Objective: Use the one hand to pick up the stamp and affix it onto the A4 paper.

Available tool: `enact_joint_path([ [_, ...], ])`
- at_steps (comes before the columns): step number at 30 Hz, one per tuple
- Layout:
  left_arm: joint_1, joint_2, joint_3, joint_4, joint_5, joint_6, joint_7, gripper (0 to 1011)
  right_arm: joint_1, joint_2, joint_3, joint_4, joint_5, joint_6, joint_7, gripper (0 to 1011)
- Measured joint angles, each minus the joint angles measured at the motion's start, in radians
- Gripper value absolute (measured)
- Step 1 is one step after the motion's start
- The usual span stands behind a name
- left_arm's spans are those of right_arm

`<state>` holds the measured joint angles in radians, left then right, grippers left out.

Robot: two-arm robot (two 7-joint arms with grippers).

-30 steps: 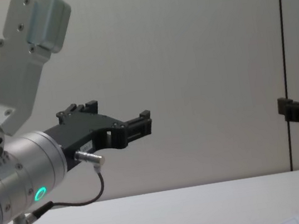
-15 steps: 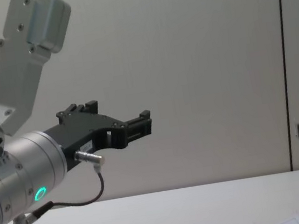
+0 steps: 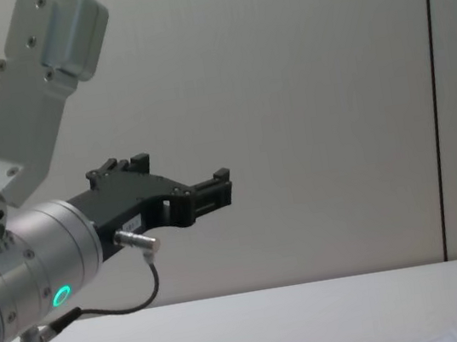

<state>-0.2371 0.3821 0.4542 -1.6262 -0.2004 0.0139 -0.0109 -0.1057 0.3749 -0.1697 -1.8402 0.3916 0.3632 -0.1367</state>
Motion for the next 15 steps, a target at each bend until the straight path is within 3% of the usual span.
enact_joint_path([
  [15,0.0,0.0,0.0,0.0,0.0,0.0,0.0,1001,-0.016,0.0,0.018,0.043,0.02,0.066,-0.039,1001],
])
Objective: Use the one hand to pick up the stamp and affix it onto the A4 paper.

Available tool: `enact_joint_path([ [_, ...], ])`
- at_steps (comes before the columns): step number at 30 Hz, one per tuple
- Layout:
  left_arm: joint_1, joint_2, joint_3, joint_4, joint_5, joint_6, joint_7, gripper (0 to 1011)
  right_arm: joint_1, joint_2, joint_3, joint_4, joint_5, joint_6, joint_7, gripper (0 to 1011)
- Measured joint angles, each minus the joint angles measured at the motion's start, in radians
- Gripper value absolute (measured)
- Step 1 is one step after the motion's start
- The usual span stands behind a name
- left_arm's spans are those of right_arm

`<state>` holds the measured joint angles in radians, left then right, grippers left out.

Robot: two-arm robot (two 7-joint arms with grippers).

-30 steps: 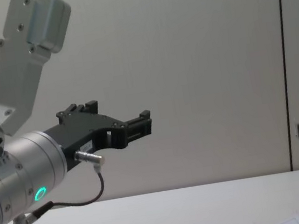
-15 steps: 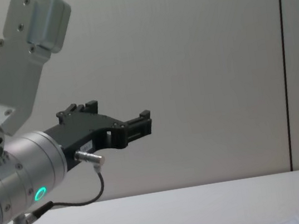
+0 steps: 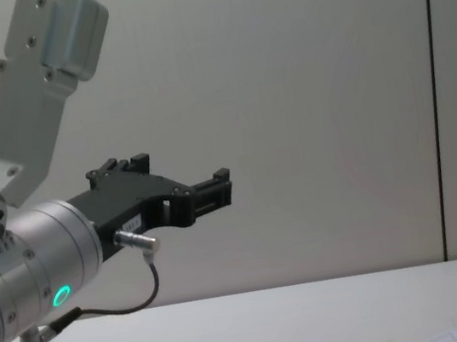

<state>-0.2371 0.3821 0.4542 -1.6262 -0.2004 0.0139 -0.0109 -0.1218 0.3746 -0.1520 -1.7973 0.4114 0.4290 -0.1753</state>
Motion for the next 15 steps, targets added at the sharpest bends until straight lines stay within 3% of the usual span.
enact_joint_path([
  [7,0.0,0.0,0.0,0.0,0.0,0.0,0.0,1001,0.01,-0.009,0.0,0.035,-0.007,0.013,0.003,995],
  [15,0.0,0.0,0.0,0.0,0.0,0.0,0.0,1001,0.02,-0.018,0.0,0.065,-0.015,0.021,0.017,795],
])
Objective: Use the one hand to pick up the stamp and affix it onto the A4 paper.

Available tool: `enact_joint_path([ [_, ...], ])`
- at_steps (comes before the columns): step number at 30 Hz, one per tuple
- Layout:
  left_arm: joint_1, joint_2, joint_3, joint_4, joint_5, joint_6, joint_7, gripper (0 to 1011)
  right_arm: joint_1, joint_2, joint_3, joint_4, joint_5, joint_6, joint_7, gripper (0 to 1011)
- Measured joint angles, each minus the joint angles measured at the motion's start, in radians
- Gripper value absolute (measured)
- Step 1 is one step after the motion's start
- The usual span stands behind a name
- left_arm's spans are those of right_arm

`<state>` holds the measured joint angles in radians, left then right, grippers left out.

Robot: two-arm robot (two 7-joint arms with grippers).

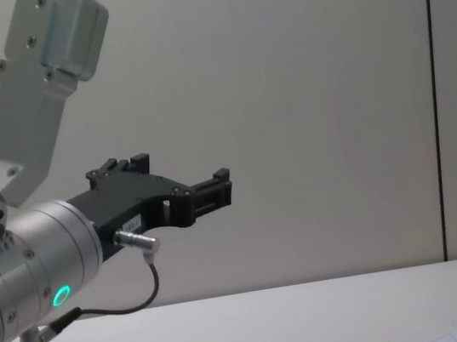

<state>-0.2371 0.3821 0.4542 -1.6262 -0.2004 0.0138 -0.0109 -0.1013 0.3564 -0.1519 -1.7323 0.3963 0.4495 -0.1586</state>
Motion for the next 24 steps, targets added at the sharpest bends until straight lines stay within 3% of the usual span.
enact_joint_path([
  [17,0.0,0.0,0.0,0.0,0.0,0.0,0.0,1001,0.01,-0.011,0.002,0.032,-0.018,-0.002,0.028,264],
  [24,0.0,0.0,0.0,0.0,0.0,0.0,0.0,1001,0.011,-0.014,0.005,0.04,-0.02,0.006,0.026,219],
])
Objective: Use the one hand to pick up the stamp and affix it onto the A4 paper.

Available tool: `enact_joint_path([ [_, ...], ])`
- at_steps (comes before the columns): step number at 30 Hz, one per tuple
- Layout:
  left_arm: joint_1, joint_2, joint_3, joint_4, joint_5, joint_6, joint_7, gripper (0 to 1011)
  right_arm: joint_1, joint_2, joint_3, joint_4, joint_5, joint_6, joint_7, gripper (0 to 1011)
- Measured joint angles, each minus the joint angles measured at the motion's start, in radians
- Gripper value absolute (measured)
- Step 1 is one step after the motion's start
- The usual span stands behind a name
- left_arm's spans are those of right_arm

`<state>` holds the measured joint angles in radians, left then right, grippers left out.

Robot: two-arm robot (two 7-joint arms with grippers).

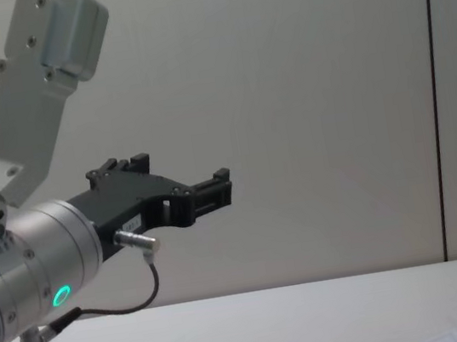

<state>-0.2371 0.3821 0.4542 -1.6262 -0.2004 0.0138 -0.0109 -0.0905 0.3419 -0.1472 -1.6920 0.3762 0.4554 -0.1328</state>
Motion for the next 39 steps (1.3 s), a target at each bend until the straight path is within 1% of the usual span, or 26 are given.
enact_joint_path([
  [5,0.0,0.0,0.0,0.0,0.0,0.0,0.0,1001,0.001,-0.004,0.004,0.006,0.003,0.009,-0.009,219],
  [13,0.0,0.0,0.0,0.0,0.0,0.0,0.0,1001,0.01,-0.014,0.012,0.024,0.027,0.016,-0.016,220],
  [23,0.0,0.0,0.0,0.0,0.0,0.0,0.0,1001,0.024,-0.023,0.015,0.031,0.03,0.007,-0.006,220],
  [29,0.0,0.0,0.0,0.0,0.0,0.0,0.0,1001,0.037,-0.027,0.013,0.006,0.014,-0.003,0.011,220],
  [33,0.0,0.0,0.0,0.0,0.0,0.0,0.0,1001,0.053,-0.032,0.006,-0.022,-0.008,-0.005,0.035,220],
  [36,0.0,0.0,0.0,0.0,0.0,0.0,0.0,1001,0.062,-0.037,0.0,-0.035,-0.022,0.0,0.052,220],
  [39,0.0,0.0,0.0,0.0,0.0,0.0,0.0,1002,0.077,-0.047,-0.014,-0.053,-0.044,0.019,0.075,220],
])
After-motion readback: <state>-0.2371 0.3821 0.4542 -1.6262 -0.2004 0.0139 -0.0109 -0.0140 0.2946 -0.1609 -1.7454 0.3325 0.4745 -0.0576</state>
